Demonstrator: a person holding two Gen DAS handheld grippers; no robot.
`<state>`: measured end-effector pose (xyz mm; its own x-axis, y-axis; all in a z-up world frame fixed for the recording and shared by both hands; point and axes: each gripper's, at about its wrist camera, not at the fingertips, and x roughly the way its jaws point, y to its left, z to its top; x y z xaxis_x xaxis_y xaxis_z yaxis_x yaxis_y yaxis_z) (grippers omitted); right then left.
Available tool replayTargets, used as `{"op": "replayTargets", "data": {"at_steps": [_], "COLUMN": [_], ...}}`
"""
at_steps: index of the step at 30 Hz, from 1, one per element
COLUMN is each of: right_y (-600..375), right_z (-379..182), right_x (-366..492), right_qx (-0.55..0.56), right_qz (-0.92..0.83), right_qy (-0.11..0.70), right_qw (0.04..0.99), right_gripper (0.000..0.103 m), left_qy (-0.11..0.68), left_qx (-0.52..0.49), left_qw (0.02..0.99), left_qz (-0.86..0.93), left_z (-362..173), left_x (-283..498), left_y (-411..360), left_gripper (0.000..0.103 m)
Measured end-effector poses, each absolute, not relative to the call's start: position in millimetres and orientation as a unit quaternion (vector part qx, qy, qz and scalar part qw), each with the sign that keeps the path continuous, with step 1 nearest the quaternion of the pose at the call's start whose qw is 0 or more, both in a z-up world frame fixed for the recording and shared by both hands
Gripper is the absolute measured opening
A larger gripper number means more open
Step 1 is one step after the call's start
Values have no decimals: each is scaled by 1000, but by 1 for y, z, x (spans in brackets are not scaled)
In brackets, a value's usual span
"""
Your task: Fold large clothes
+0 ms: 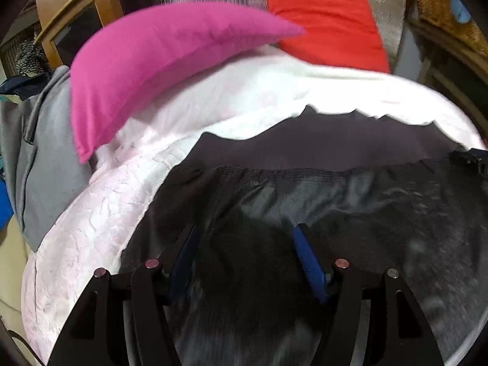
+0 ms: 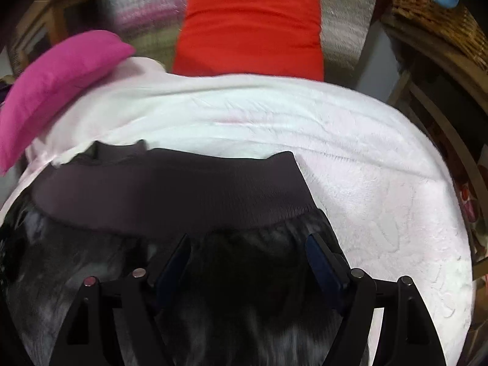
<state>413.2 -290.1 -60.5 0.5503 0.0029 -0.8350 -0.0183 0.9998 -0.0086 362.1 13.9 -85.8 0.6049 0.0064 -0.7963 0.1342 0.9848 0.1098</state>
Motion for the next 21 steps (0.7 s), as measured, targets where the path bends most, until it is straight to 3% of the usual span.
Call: {"op": "replayTargets", "data": {"at_steps": [13,21], "right_y": [-298,-290], "right_z": [-22,-80], "right_x": [255,246], "right_qx": [55,9], "right_qz": [64,30], "right_qy": [416,459], "right_qw": [905,888], "right_gripper": [81,81], "left_qy": [397,441], "left_qx": [32,37], "left_qw": [916,897], "left_qz": [-43,3], "left_z": [-65,-94], "left_x": [251,244], "left_y": [39,43], "left_gripper": [67,67]}}
